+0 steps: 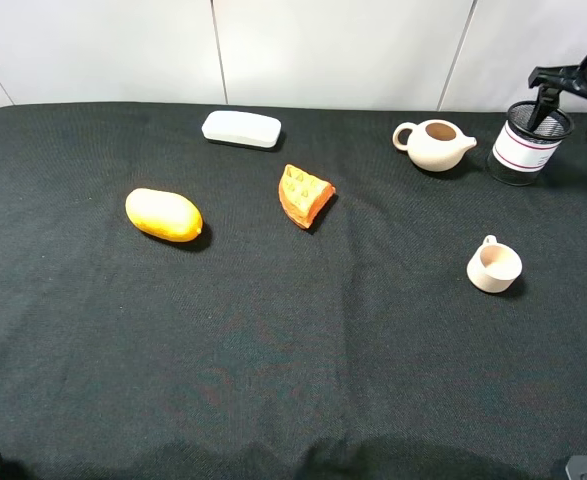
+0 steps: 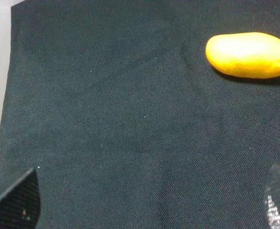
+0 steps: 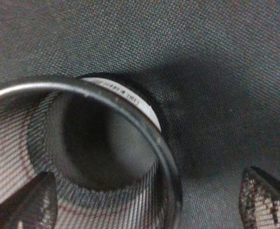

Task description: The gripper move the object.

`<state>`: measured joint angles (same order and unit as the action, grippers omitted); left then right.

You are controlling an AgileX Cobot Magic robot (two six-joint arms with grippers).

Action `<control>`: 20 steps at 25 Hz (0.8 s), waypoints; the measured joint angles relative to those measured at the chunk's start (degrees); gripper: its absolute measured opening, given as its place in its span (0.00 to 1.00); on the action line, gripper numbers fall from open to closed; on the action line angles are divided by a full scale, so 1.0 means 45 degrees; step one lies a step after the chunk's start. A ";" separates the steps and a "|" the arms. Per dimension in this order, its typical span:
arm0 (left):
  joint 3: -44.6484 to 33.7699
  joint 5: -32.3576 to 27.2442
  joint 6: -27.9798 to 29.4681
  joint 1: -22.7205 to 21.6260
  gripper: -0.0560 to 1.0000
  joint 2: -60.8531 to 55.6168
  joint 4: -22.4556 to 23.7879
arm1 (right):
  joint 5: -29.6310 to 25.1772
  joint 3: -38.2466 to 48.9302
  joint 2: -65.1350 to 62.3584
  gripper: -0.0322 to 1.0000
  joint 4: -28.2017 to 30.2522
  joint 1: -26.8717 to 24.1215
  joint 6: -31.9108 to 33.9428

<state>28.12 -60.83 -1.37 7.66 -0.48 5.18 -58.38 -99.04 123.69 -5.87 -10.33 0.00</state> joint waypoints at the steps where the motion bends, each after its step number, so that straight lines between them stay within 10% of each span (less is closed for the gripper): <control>1: 0.0000 0.0000 0.0000 0.0000 0.99 0.0000 0.0000 | -0.0212 0.0000 -0.0103 0.59 0.0000 0.0000 0.0000; 20: 0.0000 0.0000 0.0000 0.0000 0.99 0.0000 0.0000 | -0.2547 -0.0013 -0.2535 0.59 -0.0305 0.0000 0.0000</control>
<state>28.12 -60.83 -1.37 7.66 -0.48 5.18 -69.84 -99.10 112.28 -7.24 -10.33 0.00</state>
